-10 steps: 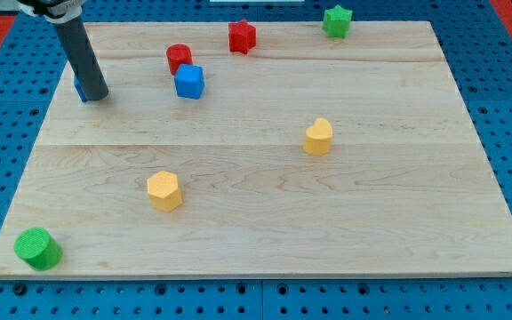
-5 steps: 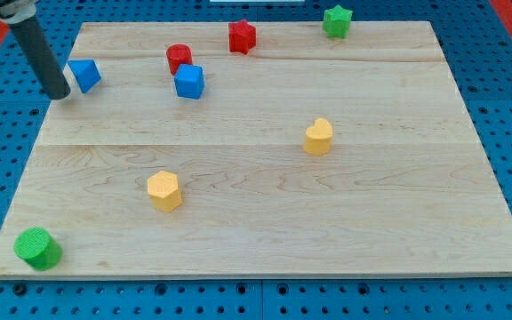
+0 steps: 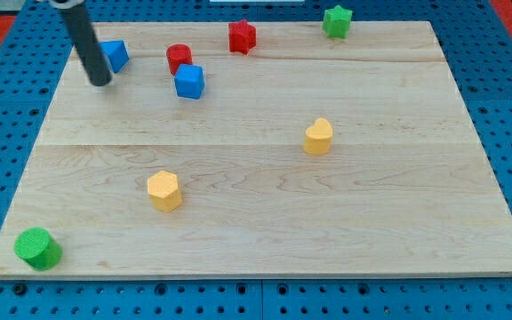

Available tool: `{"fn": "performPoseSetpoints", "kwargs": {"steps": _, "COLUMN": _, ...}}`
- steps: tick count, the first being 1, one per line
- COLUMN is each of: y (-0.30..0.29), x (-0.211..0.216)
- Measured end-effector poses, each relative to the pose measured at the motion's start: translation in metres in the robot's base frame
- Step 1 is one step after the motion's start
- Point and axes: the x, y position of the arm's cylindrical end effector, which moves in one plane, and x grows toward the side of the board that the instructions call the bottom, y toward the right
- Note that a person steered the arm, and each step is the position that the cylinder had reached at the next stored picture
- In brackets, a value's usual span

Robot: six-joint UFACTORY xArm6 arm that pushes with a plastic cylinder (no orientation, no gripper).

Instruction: Push the blue triangle to the top left

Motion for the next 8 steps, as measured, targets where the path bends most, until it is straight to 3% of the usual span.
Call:
{"fn": "performPoseSetpoints", "kwargs": {"steps": 1, "y": 0.004, "x": -0.032}}
{"fn": "performPoseSetpoints", "kwargs": {"steps": 3, "y": -0.058, "x": -0.087}}
{"fn": "performPoseSetpoints", "kwargs": {"steps": 8, "y": -0.079, "x": -0.095}}
